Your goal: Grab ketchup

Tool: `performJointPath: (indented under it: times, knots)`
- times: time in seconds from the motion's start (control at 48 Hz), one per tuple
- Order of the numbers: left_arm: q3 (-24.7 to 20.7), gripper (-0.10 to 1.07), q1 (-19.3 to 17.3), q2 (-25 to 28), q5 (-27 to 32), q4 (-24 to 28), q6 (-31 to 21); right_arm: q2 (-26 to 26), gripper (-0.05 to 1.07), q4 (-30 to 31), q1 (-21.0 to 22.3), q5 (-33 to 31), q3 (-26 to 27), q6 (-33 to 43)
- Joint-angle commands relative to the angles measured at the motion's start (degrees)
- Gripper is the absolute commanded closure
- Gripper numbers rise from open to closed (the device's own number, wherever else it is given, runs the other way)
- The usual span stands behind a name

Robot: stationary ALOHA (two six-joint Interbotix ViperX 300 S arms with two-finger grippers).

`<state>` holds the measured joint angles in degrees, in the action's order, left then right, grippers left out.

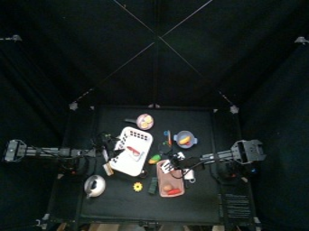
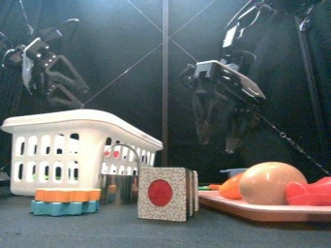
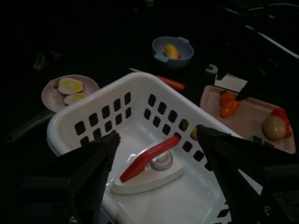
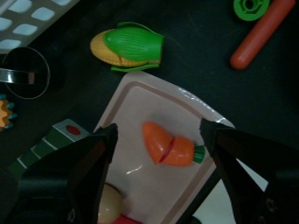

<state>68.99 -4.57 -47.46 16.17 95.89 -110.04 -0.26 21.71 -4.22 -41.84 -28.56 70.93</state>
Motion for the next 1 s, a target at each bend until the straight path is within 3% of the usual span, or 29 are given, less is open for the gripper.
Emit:
performJointPath:
  times: [0.0, 0.167, 0.375, 0.604, 0.792, 0.979]
  knots:
    - [-0.79, -0.05, 0.18, 0.0, 0.0, 0.09, 0.0, -1.58, 0.0, -0.26, -0.26, 2.37, 1.58, -0.18]
    - [-0.88, -0.05, 0.18, 0.0, 0.18, 0.09, 0.0, -1.76, 0.0, -2.29, -3.16, 3.69, 2.11, -1.76]
    - [-0.79, -0.05, 0.09, 0.0, 0.44, 0.09, 0.0, -3.08, 0.0, -6.33, -8.61, 3.43, 2.81, -9.32]
    - [-0.88, -0.05, 0.18, 0.0, 0.44, 0.09, 0.0, -1.76, 0.0, -11.95, -14.85, -0.97, 2.2, -18.72]
    - [-0.7, -0.05, 0.09, 0.0, 0.44, 0.0, 0.0, 0.88, 0.0, -12.3, -15.73, -5.36, 2.99, -23.29]
    - [-0.7, -0.05, 0.09, 0.0, 0.44, -1.23, 0.0, 3.08, 0.0, -11.6, -15.64, -5.71, 4.57, -24.79]
